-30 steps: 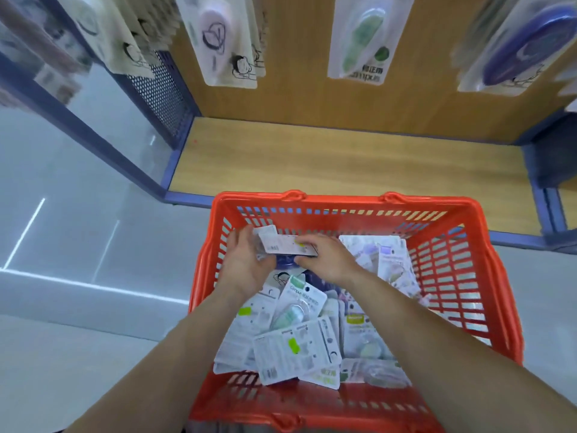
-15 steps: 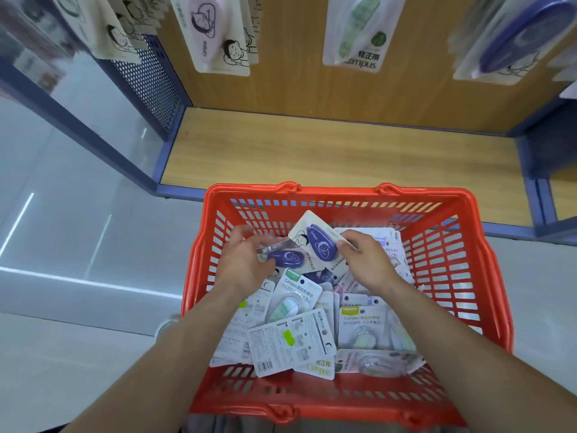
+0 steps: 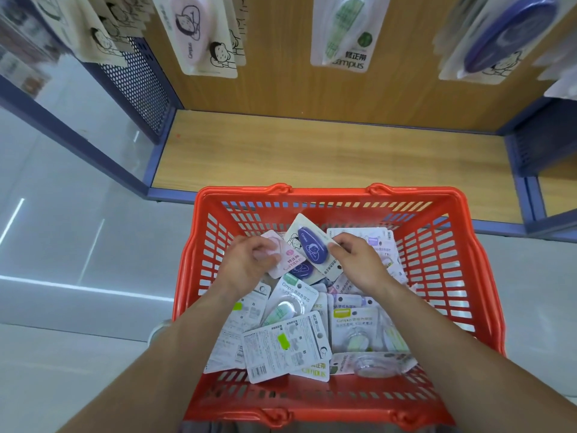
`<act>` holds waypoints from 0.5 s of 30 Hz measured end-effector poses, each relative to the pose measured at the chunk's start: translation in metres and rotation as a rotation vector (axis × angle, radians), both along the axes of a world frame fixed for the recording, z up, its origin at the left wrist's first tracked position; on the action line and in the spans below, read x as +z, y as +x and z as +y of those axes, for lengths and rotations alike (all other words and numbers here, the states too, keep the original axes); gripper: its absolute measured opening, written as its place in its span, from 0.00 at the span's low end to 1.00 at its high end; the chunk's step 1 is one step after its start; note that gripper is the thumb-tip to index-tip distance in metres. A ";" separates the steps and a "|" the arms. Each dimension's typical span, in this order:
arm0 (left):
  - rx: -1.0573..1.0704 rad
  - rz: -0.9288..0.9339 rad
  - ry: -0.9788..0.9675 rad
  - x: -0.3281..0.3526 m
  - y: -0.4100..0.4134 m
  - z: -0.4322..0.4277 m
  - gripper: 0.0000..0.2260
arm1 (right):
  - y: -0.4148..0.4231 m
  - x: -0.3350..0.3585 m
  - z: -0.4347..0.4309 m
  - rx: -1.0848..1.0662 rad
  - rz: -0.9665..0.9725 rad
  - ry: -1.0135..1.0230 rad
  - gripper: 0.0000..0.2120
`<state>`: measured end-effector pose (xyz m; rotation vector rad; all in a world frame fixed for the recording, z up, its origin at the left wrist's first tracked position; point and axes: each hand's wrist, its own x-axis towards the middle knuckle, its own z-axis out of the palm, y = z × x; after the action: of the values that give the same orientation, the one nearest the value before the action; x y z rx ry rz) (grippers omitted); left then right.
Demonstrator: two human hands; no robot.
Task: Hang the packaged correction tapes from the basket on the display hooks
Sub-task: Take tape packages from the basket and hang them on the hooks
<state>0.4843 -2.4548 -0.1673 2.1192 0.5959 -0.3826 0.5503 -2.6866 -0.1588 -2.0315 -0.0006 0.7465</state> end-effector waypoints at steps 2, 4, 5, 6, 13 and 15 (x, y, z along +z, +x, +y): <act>0.035 0.056 -0.015 0.000 0.002 0.001 0.15 | 0.000 0.000 0.001 0.033 0.005 -0.005 0.08; 0.025 0.129 -0.022 0.000 0.005 0.006 0.32 | 0.000 -0.001 0.000 0.029 0.016 0.016 0.08; 0.016 0.159 -0.043 0.002 0.007 0.007 0.41 | 0.001 -0.001 0.000 0.024 0.029 0.037 0.07; 0.022 0.188 -0.083 0.000 0.008 0.009 0.48 | 0.001 -0.001 -0.001 0.021 0.048 0.059 0.07; -0.072 0.162 -0.007 0.019 0.007 -0.005 0.45 | 0.001 0.006 0.002 0.079 0.093 0.089 0.06; -0.027 0.152 -0.041 0.023 0.007 -0.006 0.40 | 0.001 0.011 0.002 0.054 0.092 0.087 0.06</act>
<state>0.4912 -2.4611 -0.1446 2.0728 0.6418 -0.5708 0.5513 -2.6849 -0.1481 -1.9198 -0.0352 0.8586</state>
